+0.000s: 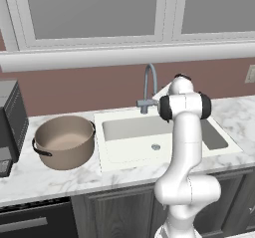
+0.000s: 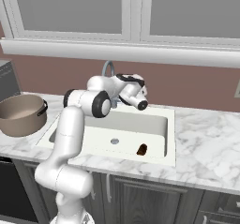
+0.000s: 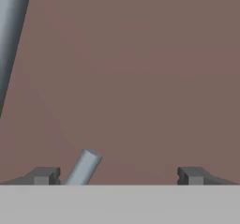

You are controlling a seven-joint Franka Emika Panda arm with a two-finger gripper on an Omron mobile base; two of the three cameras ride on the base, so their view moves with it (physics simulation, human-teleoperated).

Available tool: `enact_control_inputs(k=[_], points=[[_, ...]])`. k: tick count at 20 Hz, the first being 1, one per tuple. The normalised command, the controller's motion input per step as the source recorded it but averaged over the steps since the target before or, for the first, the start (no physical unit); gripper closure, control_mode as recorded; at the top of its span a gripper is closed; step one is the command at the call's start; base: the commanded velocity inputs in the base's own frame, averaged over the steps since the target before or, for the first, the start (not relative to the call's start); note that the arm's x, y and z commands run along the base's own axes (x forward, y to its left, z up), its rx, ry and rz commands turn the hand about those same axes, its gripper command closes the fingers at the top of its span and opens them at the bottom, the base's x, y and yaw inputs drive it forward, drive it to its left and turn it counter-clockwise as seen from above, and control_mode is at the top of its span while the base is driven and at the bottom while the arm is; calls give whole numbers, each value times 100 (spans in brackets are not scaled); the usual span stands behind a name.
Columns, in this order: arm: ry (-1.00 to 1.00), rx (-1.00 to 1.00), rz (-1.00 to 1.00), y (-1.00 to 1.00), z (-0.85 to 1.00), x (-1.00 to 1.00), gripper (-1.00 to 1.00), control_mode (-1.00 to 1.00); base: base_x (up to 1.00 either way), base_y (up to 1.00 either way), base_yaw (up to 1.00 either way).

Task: Dump the sweet potato from the pot into the sink. Then turn on the water and wash the sweet potato. Then turn off the water and put the sweet potato back in the pot.

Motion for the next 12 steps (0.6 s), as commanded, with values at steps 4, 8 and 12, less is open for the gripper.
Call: enact_control_inputs(k=[4, 8, 12], points=[[-10, 0, 0, -44, 0, -54, -100, -100, 0, 0, 0], [-11, 0, 0, -31, 0, -69, -100, -100, 0, 0, 0], [-12, 0, 0, -20, 2, -82, -100, -100, 0, 0, 0]])
